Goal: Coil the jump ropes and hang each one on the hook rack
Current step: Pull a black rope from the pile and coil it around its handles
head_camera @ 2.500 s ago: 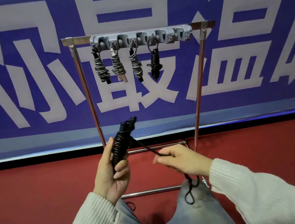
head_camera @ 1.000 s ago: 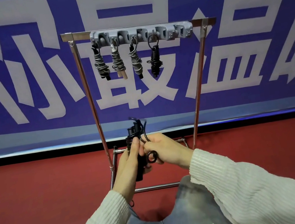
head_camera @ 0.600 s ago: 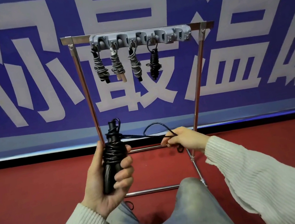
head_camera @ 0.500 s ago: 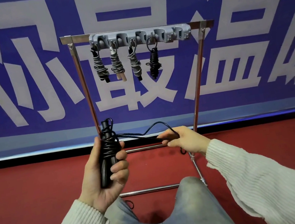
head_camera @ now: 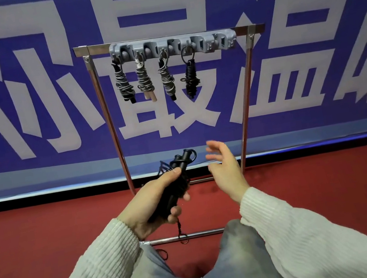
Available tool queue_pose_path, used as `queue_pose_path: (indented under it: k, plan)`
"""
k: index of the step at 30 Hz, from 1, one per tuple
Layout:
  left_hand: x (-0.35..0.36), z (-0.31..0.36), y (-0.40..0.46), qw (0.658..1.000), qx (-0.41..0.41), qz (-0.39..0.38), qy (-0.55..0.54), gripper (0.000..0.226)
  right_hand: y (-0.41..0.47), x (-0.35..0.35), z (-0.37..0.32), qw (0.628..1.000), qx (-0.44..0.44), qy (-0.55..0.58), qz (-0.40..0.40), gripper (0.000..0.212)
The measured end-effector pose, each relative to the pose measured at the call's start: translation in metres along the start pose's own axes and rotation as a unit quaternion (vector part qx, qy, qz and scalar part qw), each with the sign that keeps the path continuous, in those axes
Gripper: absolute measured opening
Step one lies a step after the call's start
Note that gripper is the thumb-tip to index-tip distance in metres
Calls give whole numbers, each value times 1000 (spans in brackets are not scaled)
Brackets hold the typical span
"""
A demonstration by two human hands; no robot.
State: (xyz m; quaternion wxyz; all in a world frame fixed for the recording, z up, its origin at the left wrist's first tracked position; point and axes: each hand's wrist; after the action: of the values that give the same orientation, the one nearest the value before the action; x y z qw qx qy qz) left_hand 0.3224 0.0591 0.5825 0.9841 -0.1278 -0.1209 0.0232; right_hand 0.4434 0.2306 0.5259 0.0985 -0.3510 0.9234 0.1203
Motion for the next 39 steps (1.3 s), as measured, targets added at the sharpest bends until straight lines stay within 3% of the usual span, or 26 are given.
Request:
queue_pose_path:
  k: [3,6,9,11,14,16,19,23,25,27,29,30,32,35,39]
  plan:
    - [4,-1,-4,999,-26,-27,-9,50,-5,3,-13,976,-98,-48,-187,94]
    - [4,2,-11,992,-46,-102,-53,52,-9,9,-26,933,-56,12,-354,97]
    - [6,5,-14,976,-58,-167,-124,53,-21,17,-38,935,26,12,-352,57]
    - [3,6,-17,962,-42,-224,-150,54,-25,24,-39,943,27,20,-330,31]
    - [-17,13,-21,945,6,-252,-211,54,-19,24,-31,944,19,140,-297,18]
    - [-31,18,-23,958,26,-187,-217,57,-15,10,-32,953,25,102,-284,21]
    - [-34,16,-21,990,56,-52,-118,47,-9,-13,-39,962,-4,7,-271,25]
    - [-32,6,-6,989,101,81,-72,36,-5,-25,-42,949,-44,-200,-242,23]
    - [-36,-1,5,974,104,181,87,31,-7,-31,-50,919,-61,-298,-252,22]
    - [-37,-16,17,915,83,223,327,29,-8,-37,-67,861,-102,-419,-269,22]
    - [-30,-29,27,841,35,185,508,35,-3,-39,-85,796,-140,-516,-285,22]
    - [-23,-30,27,828,14,139,544,35,0,-40,-92,783,-147,-524,-300,21]
    - [-8,-26,23,849,2,4,528,26,6,-46,-99,797,-134,-466,-361,15]
    - [1,-10,4,913,36,-160,374,21,7,-52,-92,860,-87,-264,-429,9]
    - [5,-5,-13,956,113,-207,174,35,-14,-40,-58,923,-35,-20,-383,11]
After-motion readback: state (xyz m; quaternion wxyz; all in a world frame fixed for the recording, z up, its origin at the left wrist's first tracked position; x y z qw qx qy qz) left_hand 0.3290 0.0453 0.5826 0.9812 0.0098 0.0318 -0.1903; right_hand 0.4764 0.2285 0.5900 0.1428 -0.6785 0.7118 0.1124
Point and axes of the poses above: each hand's wrist, its own y-axis towards the middle knuckle, its own x-axis out of the palm, z = x × y, and after that the axes turned 13 degrees about -z, right-handed
